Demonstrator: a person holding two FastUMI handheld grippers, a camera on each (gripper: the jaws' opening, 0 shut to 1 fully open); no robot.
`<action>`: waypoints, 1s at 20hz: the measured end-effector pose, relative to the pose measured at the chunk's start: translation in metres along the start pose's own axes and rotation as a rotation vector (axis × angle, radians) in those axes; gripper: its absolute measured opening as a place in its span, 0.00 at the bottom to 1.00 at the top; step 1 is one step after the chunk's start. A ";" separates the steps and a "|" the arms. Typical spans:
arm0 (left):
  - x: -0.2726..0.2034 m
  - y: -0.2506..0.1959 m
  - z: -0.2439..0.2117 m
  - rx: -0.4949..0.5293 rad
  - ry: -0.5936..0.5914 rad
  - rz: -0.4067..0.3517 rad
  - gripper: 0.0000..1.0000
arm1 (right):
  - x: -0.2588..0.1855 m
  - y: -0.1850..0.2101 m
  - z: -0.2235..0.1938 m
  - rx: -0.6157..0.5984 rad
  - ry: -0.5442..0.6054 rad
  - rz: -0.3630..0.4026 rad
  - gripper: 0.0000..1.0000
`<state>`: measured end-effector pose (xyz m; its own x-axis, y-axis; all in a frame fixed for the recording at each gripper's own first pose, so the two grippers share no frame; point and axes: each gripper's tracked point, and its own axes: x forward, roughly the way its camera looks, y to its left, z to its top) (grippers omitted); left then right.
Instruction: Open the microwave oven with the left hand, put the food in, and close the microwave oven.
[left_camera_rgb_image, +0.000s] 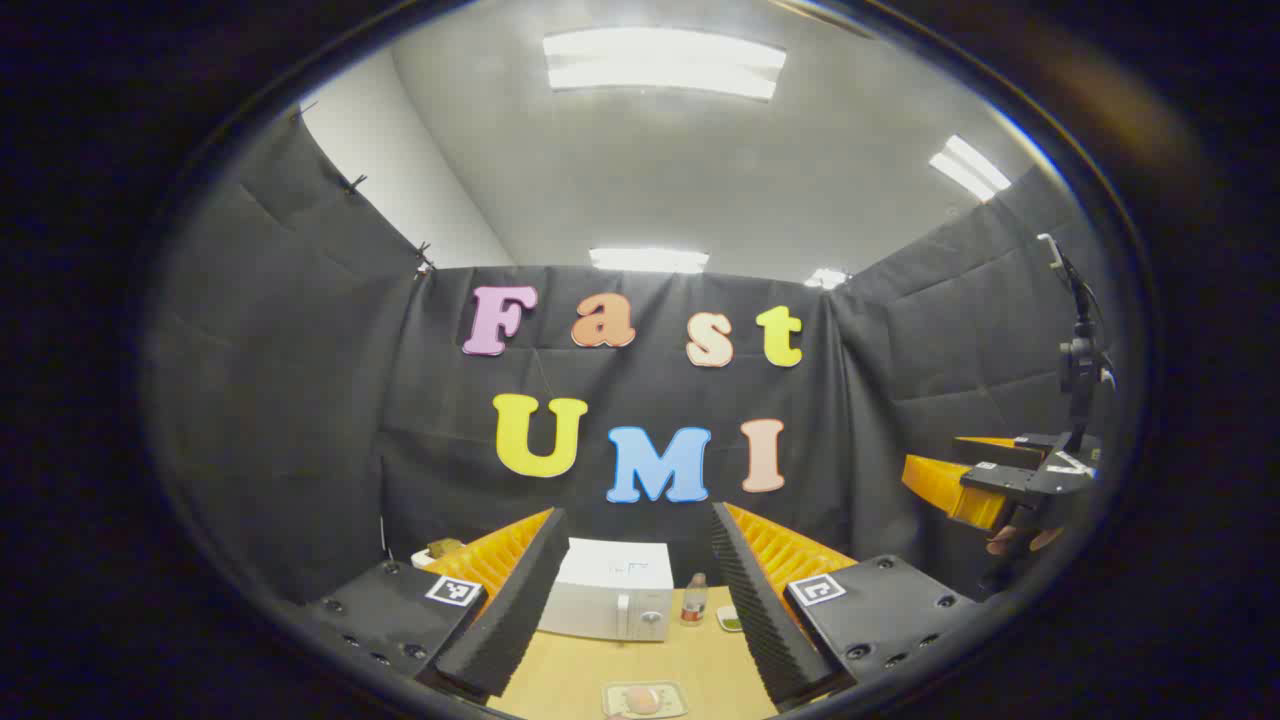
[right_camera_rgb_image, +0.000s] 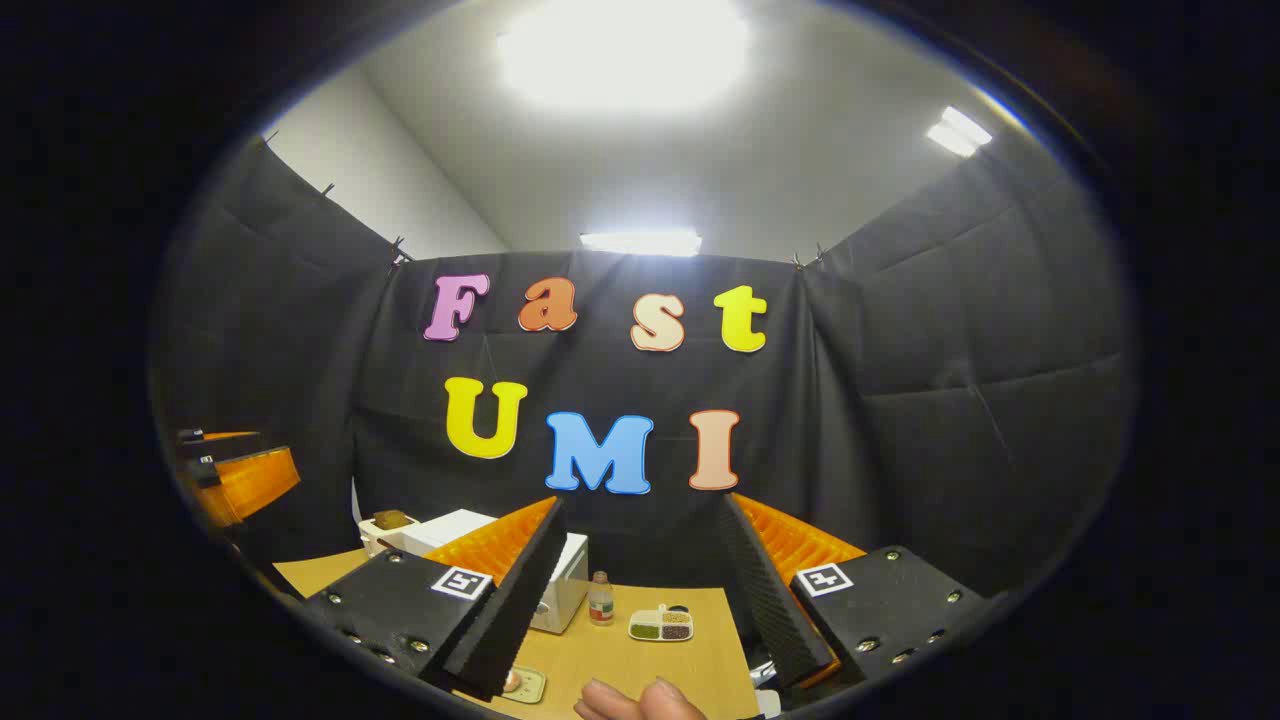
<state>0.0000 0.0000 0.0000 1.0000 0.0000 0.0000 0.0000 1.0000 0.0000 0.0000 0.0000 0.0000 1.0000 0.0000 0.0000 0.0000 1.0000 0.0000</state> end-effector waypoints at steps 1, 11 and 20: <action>0.001 -0.002 -0.002 0.001 0.005 0.003 0.95 | 0.000 -0.001 -0.003 -0.008 0.004 0.001 0.95; 0.017 -0.028 -0.004 0.024 0.039 0.006 0.94 | 0.024 -0.030 -0.011 -0.019 -0.003 0.023 0.95; 0.048 -0.055 -0.028 0.010 0.081 0.068 0.97 | 0.056 -0.053 -0.037 0.017 0.019 0.065 0.95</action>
<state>0.0480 -0.0545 -0.0276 0.9944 0.0682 -0.0804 -0.0675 0.9976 0.0123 0.0564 -0.0528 -0.0374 0.9977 0.0649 -0.0181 -0.0646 0.9977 0.0181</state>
